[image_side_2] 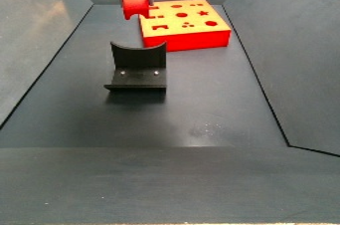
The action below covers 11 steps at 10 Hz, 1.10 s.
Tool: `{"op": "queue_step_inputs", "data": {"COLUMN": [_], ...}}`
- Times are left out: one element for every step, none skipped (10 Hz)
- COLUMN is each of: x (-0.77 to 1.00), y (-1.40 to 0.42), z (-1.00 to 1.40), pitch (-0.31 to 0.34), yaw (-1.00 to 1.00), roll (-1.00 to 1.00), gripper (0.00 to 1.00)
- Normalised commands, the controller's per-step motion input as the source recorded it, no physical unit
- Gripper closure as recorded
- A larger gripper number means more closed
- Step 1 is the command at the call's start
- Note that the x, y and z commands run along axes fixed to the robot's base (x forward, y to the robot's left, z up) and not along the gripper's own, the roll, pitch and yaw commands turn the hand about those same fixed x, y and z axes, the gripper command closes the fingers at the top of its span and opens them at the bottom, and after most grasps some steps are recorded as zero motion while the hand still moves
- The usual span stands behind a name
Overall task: Pick up the arch object. Move up. Place the arch object on the fixture. Regrasp the arch object. Rotate the arch object. Move to above the board. Insert the arch object.
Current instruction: Place the arch object on the fixture.
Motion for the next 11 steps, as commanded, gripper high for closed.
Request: {"op": "queue_step_inputs", "data": {"x": [0.10,0.11,0.11,0.12,0.14,0.14,0.16,0.16,0.18,0.18,0.18], "y": [0.07,0.07,0.08,0.08,0.09,0.10,0.10,0.11,0.12,0.12,0.11], "z": [-1.00,-1.00,-1.00,-1.00,-1.00,-1.00,-1.00,-1.00,-1.00,-1.00,-0.96], "pitch": [-0.025,-0.031,-0.015,-0.003,0.016,0.019,0.022,0.020,0.027,0.030,0.038], "yaw": [-0.16,-0.15,-0.14,-0.14,-0.13,-0.14,-0.13,-0.12,-0.10,-0.09,-0.08], "roll": [-1.00,-1.00,-1.00,-1.00,-1.00,-1.00,-0.87,-0.75,-0.47,-0.36,-0.22], "gripper": [1.00,1.00,1.00,1.00,1.00,1.00,1.00,1.00,1.00,1.00,1.00]}}
